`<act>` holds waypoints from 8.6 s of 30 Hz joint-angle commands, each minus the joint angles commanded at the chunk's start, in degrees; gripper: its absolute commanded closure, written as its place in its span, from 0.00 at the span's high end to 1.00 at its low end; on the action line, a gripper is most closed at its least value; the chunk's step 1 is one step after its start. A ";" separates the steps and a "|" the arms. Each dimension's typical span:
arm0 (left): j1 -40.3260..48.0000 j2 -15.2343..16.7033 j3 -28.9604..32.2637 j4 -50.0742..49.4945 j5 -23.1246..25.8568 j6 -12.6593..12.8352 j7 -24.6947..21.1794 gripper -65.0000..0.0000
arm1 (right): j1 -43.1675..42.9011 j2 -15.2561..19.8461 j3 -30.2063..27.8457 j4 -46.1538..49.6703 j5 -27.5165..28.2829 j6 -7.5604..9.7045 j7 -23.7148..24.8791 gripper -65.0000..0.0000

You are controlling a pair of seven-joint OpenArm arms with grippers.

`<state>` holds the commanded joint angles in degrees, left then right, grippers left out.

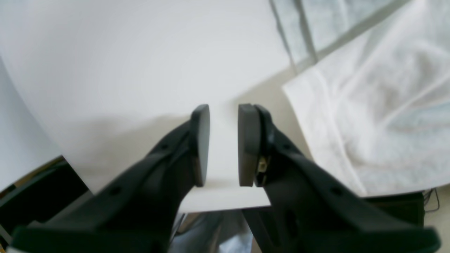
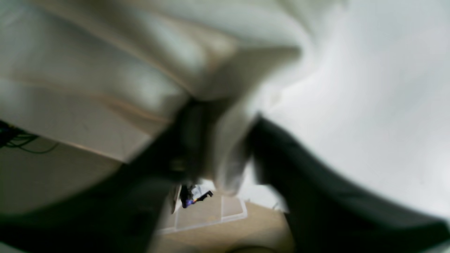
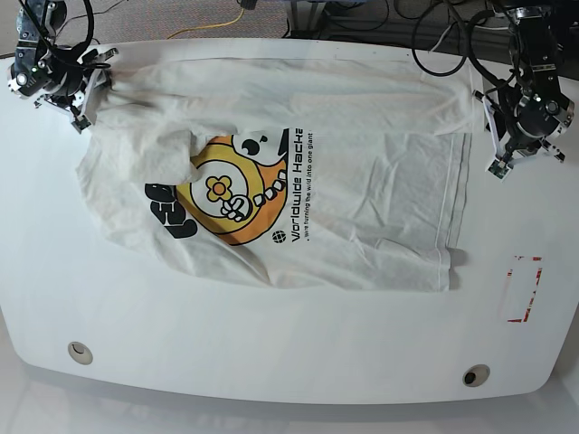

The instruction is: Layout the t-shirt on the table in an organized manner, then fold the t-shirt properly

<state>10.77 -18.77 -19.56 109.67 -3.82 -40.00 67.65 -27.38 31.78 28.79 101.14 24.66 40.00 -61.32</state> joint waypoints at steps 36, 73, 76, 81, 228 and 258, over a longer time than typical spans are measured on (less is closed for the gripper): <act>-27.69 10.46 2.46 -3.34 0.09 2.59 -4.75 0.58 | 39.12 -0.09 -1.76 -11.43 -0.09 0.00 -1.05 1.00; -29.71 10.20 5.98 -14.77 0.09 2.59 -13.89 0.58 | 51.43 -3.43 -15.65 -55.38 -9.41 0.00 27.96 1.00; -29.71 10.20 5.98 -14.77 0.09 2.59 -13.89 0.58 | 50.20 -3.87 -15.65 -53.36 -9.49 0.00 27.87 0.97; -28.84 10.20 5.98 -14.77 0.09 2.59 -13.89 0.58 | 48.79 -4.22 -15.65 -50.11 -9.23 0.00 27.78 0.55; -24.00 10.20 6.07 -14.77 0.09 2.33 -13.98 0.58 | 57.41 -15.30 -10.46 -33.41 -9.76 0.00 7.38 0.08; -23.91 10.11 6.07 -14.77 0.09 2.33 -13.98 0.58 | 71.30 -6.24 -28.66 -31.12 -9.93 0.00 9.49 0.09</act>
<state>-13.14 -8.66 -13.49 94.90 -3.74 -37.67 53.67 43.91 25.54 0.13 70.02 14.73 40.00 -51.82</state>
